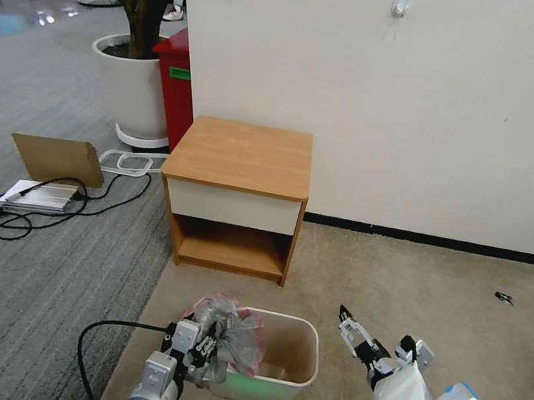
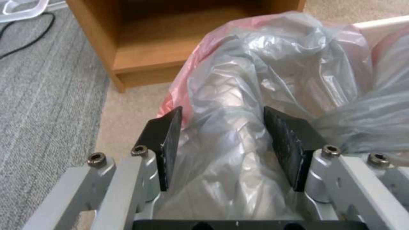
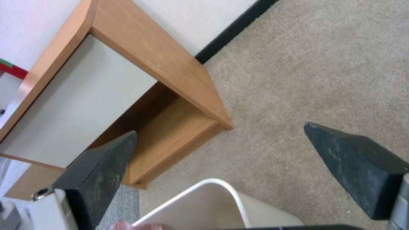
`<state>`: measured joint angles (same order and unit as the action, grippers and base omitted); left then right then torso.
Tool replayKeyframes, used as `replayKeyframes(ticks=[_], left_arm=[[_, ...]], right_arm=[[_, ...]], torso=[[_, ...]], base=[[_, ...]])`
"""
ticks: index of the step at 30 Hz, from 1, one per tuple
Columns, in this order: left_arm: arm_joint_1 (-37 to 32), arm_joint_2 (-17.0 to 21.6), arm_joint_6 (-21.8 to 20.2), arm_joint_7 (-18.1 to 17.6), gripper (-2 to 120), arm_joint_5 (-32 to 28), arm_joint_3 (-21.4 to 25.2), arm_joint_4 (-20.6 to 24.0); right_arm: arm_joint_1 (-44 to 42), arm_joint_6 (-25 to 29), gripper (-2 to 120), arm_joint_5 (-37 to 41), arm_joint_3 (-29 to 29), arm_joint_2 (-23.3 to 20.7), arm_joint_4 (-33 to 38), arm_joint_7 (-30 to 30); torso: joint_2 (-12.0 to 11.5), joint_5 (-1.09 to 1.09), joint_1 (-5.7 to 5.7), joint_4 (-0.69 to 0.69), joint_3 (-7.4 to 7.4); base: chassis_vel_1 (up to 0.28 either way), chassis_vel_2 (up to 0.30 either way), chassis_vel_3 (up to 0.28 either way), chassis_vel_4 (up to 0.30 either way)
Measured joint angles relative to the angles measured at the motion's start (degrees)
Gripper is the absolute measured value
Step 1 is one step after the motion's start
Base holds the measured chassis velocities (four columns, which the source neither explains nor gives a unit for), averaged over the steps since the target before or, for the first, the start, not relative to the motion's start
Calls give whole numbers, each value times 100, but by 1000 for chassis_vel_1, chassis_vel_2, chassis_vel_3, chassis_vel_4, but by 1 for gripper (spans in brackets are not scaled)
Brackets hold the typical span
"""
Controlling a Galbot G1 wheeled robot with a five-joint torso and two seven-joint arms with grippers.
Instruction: Pick up the garbage bag from the table and place it over the trash can.
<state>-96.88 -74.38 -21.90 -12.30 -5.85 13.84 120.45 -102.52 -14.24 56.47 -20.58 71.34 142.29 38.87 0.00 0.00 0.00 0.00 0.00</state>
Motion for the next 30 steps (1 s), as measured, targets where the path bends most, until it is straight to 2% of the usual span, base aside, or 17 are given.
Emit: replayKeyframes(ticks=[5, 9, 14, 18, 21, 25, 28, 30], left_arm=[[25, -3, -19, -11, 49, -40, -23, -33], [48, -6, -28, -26, 42, -71, -46, -57], [70, -9, -12, -119, 23, -131, -66, -103], [71, -20, 49, -152, 14, -174, -90, -103], [42, -23, 481, -184, 9, -222, -47, -90], [2, 4, 760, -177, 9, -221, 24, -33], [-103, 82, 1216, -11, 7, -198, 162, 99], [-133, 107, 1347, 40, 7, -172, 200, 130]], right_arm=[[-2, 5, 100, -8, 0, 12, 1, 1], [-3, 7, 100, -16, 1, 37, 8, 2], [-7, 0, 100, -22, 11, 58, 59, -2], [-10, -42, 100, -24, 23, 46, 83, -49], [-15, -324, 100, -216, 150, -51, 90, -473], [18, -638, 100, -451, 353, -117, 90, -887], [163, -1070, 100, -755, 724, -221, 90, -1587], [254, -1122, 100, -791, 829, -238, 64, -1720]], torso=[[0, 0, 0, 0, 0], [0, 0, 0, 0, 0], [0, 0, 0, 0, 0], [0, -2, 0, 0, 0], [0, -2, 0, 0, 0], [0, 0, 0, 0, 0], [0, 0, 0, 1, 0], [0, 0, 0, 1, 0]], base=[[0, 0, 0, 0], [0, 0, 0, 0], [0, 0, 0, 0], [0, 0, 0, 0], [0, 0, 0, 0], [0, 0, 0, 0], [0, 0, 0, 0], [0, 0, 0, 0]])
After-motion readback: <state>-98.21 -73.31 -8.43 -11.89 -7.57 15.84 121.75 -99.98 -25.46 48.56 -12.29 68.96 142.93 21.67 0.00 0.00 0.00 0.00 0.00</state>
